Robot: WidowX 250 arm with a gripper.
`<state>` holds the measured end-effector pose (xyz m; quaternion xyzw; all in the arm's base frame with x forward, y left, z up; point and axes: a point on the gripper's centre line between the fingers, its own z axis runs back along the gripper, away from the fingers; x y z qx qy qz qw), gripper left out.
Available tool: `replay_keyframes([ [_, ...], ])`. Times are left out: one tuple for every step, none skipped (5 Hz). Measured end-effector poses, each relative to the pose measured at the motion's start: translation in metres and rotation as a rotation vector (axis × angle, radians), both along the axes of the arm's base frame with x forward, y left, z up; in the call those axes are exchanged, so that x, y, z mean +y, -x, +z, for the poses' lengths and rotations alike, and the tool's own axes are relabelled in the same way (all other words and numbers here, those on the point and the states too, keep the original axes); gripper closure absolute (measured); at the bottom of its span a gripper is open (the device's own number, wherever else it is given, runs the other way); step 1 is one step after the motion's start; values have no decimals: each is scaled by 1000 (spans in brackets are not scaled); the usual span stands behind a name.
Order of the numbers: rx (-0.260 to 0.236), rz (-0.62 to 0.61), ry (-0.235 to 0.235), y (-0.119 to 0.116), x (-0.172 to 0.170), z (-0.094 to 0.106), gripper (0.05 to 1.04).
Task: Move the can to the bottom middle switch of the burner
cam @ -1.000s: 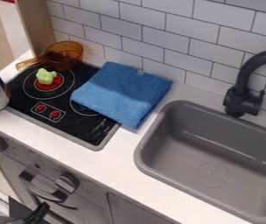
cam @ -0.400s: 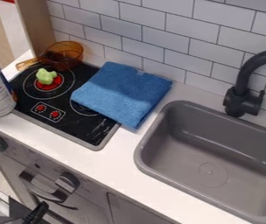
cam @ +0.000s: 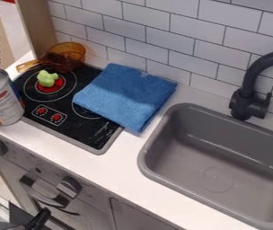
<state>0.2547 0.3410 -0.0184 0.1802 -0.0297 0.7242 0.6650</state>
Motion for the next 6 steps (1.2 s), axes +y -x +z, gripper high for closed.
replay_keyframes([
  [18,30,22,-5,-13,1,83],
  [8,46,45,-11,-22,-1,83],
  [13,53,61,-14,-34,-5,82],
  [-28,26,58,-20,-48,7,83],
  [-50,-4,58,-24,-68,15,83],
  [-61,16,77,-28,-75,14,83],
])
